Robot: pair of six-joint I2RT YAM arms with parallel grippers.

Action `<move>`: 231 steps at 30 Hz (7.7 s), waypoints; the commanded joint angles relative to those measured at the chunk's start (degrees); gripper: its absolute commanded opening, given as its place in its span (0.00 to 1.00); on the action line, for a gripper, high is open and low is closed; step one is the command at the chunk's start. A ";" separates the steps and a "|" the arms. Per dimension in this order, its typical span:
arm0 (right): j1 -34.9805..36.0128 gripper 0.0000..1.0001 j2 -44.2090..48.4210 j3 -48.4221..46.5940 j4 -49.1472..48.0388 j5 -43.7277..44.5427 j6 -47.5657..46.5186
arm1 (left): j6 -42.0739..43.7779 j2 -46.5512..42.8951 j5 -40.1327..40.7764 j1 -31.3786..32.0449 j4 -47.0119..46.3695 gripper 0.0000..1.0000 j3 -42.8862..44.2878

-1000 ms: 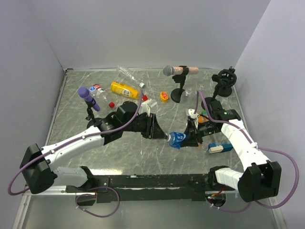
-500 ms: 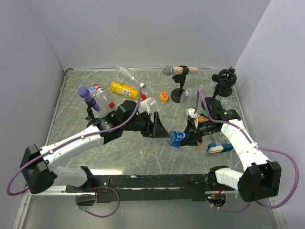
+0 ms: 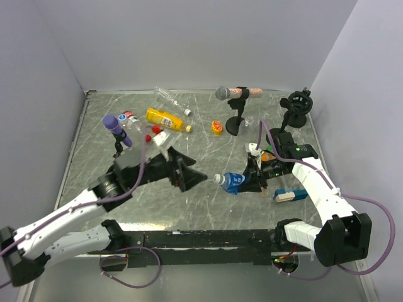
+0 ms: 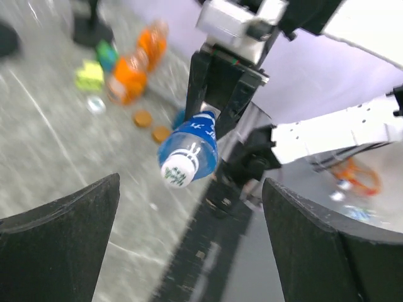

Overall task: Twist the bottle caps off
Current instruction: Unscrew the bottle cap from the plastic bottle, then place the bottle cap at the center of the board.

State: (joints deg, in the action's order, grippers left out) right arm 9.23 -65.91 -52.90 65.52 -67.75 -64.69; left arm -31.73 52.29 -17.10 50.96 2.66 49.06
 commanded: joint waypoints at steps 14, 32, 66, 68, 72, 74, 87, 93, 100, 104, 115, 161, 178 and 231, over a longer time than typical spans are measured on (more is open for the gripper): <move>0.70 0.16 -0.10 0.26 -1.44 -0.81 -0.88 | 51.84 -4.85 -16.99 -0.07 -8.10 0.97 -9.51; 1.14 0.16 -0.36 0.26 -1.71 -0.46 -0.62 | 56.95 12.74 -22.45 2.21 -8.72 0.84 -0.37; 1.22 0.16 -0.27 0.17 -1.71 -0.37 -0.44 | 10.60 23.63 -23.32 1.25 3.59 0.05 13.17; 1.22 0.16 -0.36 0.17 -1.71 -0.37 -0.53 | 2.15 24.61 -26.22 0.98 0.96 0.04 12.21; 1.22 0.16 -0.36 0.26 -1.71 -0.19 -0.44 | -9.56 23.39 -23.87 0.72 -0.11 0.03 10.62; 1.22 0.16 -0.36 0.17 -1.62 -0.19 -0.53 | -13.96 22.33 -20.45 0.20 1.64 0.02 10.62; 1.14 0.16 -0.01 0.17 -1.53 -0.28 -0.53 | -21.45 22.42 -15.59 -1.04 1.21 0.19 9.48; 1.22 0.16 0.17 0.17 -1.62 -0.28 -0.53 | -19.70 21.71 -15.07 -1.13 2.09 0.63 9.92; 1.22 0.16 0.17 0.26 -1.71 -0.19 -0.53 | -10.75 18.73 -8.23 -1.21 6.47 0.82 10.71; 1.22 0.16 0.17 0.26 -1.62 -0.19 -0.53 | 3.82 11.90 -0.75 -1.21 6.94 0.90 8.00; 1.49 0.16 0.08 0.43 -2.23 0.16 -0.09 | 47.53 -0.89 -20.94 -1.30 -14.44 0.97 -10.84; 1.58 0.16 -0.10 0.35 -1.88 0.16 -0.27 | 40.62 17.05 -24.20 -0.42 -12.50 0.04 1.13; 1.66 0.16 0.17 0.43 -2.06 0.42 -0.18 | -18.55 11.08 -7.79 -0.42 -2.85 0.01 1.38; -20.92 0.18 9.22 -6.51 10.86 -15.05 -7.21 | -21.89 66.19 7.34 8.72 -10.65 0.48 26.88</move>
State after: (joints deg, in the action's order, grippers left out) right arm -10.94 -56.75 -59.55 77.23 -80.44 -71.18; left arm -52.29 119.70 -10.87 59.33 -7.86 74.56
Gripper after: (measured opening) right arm 0.392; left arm 0.408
